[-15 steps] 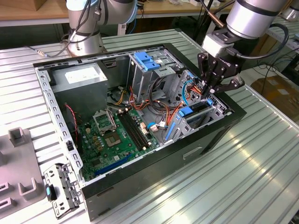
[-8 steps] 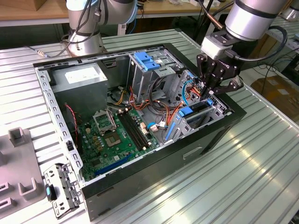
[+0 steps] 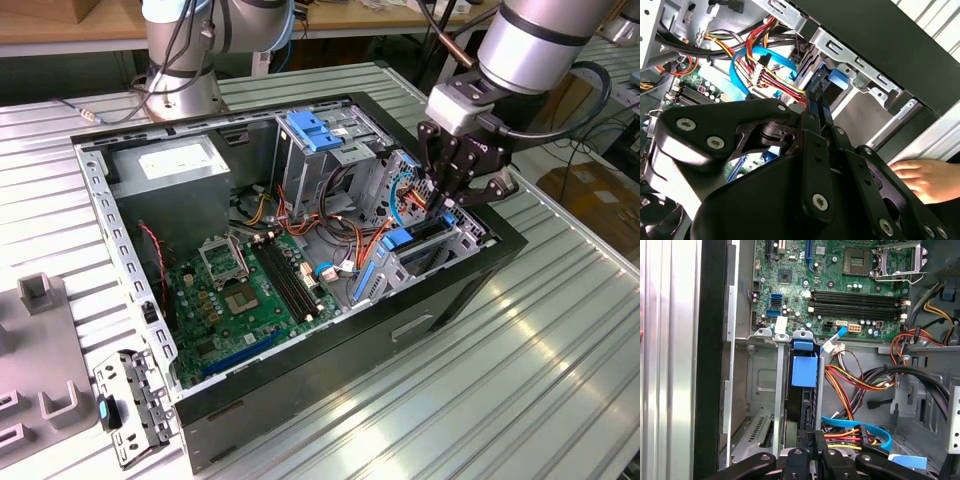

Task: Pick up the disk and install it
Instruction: 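Insert the first disk wire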

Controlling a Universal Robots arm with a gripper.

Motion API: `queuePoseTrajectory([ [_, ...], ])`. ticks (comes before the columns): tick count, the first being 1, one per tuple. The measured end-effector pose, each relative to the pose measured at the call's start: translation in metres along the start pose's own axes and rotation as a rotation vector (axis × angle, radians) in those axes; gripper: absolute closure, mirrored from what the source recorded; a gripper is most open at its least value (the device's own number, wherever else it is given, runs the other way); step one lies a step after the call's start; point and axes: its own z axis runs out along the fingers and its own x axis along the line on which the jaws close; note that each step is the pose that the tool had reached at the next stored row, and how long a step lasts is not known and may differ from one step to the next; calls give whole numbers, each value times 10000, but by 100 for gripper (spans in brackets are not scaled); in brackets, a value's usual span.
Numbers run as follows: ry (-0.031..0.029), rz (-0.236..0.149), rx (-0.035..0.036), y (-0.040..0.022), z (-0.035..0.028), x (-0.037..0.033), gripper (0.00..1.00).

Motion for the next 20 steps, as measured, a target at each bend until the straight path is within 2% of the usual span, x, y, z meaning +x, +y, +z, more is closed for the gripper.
queuePoseTrajectory([
  [10,2,7,2,-4,68,0,84],
  [17,7,277,-1,-16,71,2,84],
  [20,10,283,-1,-9,70,2,84],
])
